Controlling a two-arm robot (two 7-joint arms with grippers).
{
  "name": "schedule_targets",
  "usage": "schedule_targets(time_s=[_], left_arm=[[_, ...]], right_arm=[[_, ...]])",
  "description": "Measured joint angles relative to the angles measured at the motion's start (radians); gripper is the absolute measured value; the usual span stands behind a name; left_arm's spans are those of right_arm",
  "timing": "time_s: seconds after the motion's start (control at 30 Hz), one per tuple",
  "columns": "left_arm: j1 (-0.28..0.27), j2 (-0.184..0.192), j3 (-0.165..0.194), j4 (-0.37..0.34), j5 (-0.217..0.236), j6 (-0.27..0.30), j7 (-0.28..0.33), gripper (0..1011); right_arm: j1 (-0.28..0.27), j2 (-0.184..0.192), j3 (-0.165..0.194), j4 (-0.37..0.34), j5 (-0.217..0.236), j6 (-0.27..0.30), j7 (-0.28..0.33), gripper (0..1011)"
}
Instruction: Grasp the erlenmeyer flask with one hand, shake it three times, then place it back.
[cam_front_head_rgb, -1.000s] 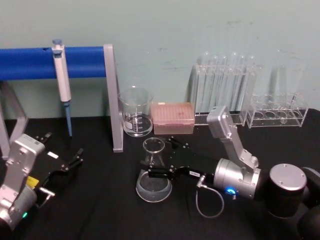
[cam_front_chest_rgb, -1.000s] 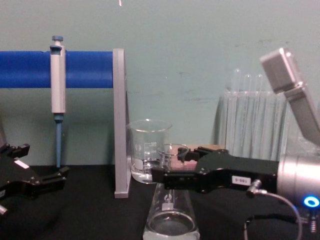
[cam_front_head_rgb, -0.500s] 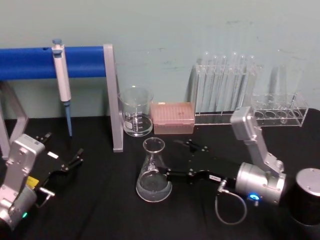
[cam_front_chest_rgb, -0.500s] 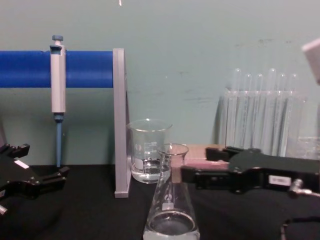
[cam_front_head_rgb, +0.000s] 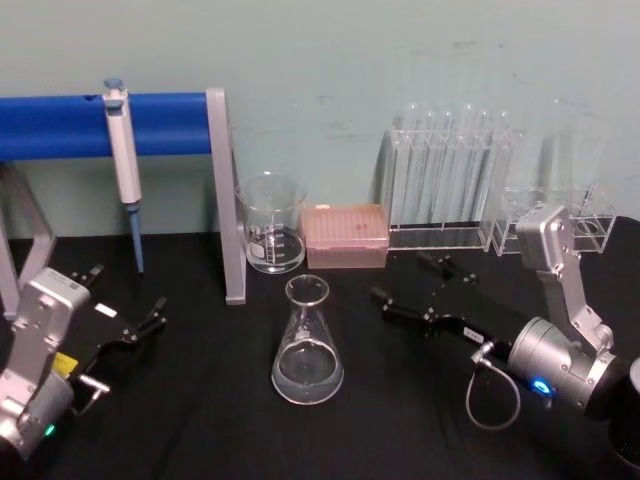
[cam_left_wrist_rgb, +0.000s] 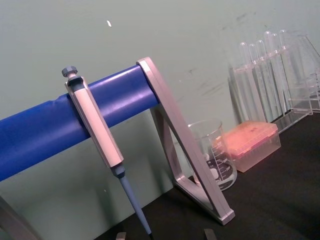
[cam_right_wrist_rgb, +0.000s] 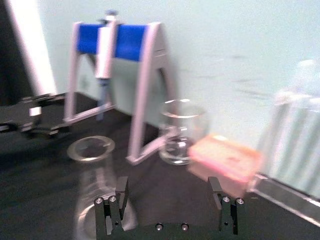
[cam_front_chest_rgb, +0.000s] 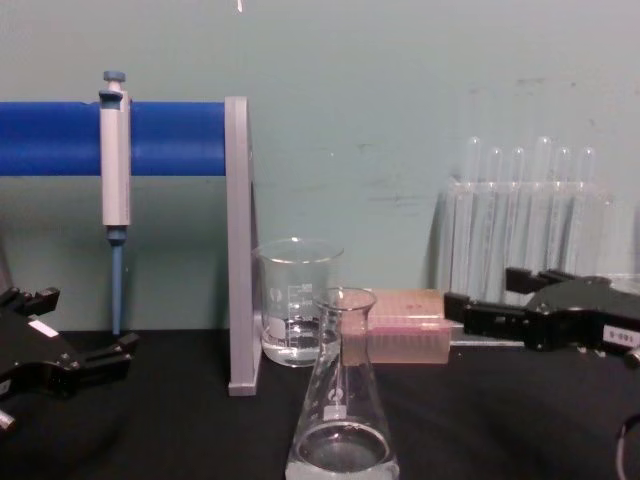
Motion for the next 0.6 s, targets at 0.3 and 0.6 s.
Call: schedule_targets(time_s=[0.3, 0.6], left_arm=[[0.000, 0.000, 0.000, 0.000, 0.000, 0.000, 0.000, 1001], [0.000, 0.000, 0.000, 0.000, 0.000, 0.000, 0.000, 1001]], right_arm=[[0.004, -0.065, 0.028, 0.050, -0.064, -0.027, -0.115, 1000], [0.029, -0.119, 0.041, 0.122, -0.107, -0.028, -0.166, 1000]])
